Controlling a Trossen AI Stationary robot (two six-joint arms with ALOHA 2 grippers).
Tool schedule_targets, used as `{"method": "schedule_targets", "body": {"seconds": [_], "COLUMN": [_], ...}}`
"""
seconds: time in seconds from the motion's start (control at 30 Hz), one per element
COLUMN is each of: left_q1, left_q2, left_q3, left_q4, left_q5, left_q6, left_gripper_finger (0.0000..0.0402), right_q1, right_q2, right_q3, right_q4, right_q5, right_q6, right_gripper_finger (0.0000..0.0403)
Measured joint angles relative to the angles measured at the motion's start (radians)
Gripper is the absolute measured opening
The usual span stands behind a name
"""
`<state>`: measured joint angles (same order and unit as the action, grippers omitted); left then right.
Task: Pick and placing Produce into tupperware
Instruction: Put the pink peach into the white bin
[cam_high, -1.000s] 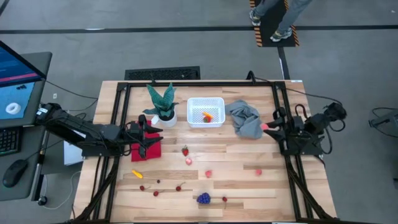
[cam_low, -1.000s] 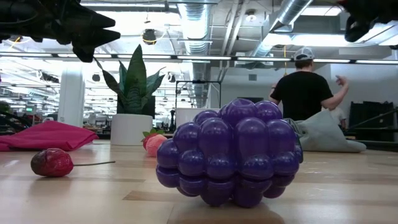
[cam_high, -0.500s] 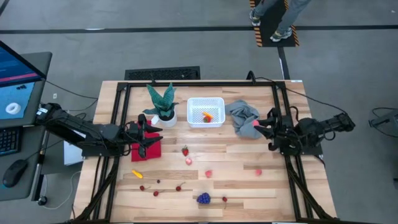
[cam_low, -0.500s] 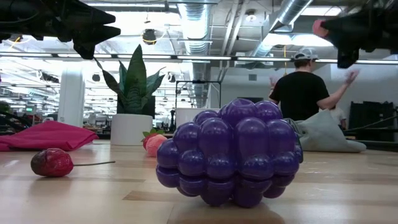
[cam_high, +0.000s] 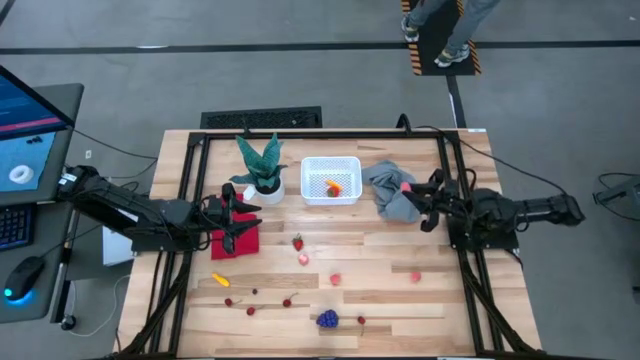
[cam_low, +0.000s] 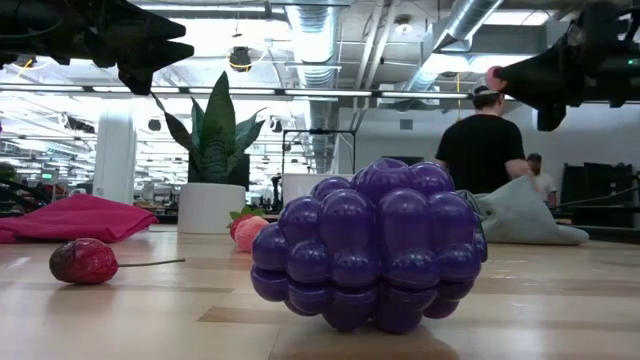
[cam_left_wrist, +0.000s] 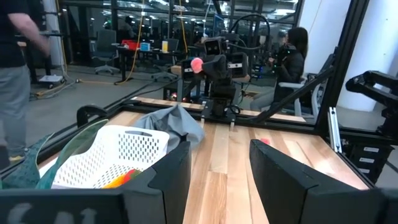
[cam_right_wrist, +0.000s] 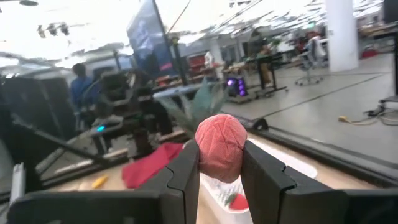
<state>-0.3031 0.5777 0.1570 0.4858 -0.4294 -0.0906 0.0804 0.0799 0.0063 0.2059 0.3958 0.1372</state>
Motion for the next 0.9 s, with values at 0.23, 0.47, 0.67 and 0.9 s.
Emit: {"method": "schedule_targets", "body": {"seconds": [0.23,0.47,0.67,0.9], "left_q1": [0.0,0.009,0.025,0.028], "left_q2": [0.0,0.0,0.0,0.0], "left_q3": [0.0,0.0,0.0,0.0], "left_q4": [0.001,0.003,0.003,0.003], "left_q5": [0.0,-0.004,-0.004,-0.002], "left_q6": [0.002,0.006,0.005,0.005], "left_gripper_finger": [0.0155,0.0155,0.0155,0.0155], "right_q1": [-0.095,-0.161,-0.212,-0.316], "right_q2": [0.129,0.329,0.546,0.829], "right_q3": [0.005,0.059,0.165,0.325], "right_q4": [0.05,0.133,0.186,0.2], "right_q5": [-0.023,-0.085,-0.137,-0.264], "right_q6": [0.033,0.059,0.073,0.065], "right_gripper_finger": [0.0123,0.0123,0.0123,0.0123]}}
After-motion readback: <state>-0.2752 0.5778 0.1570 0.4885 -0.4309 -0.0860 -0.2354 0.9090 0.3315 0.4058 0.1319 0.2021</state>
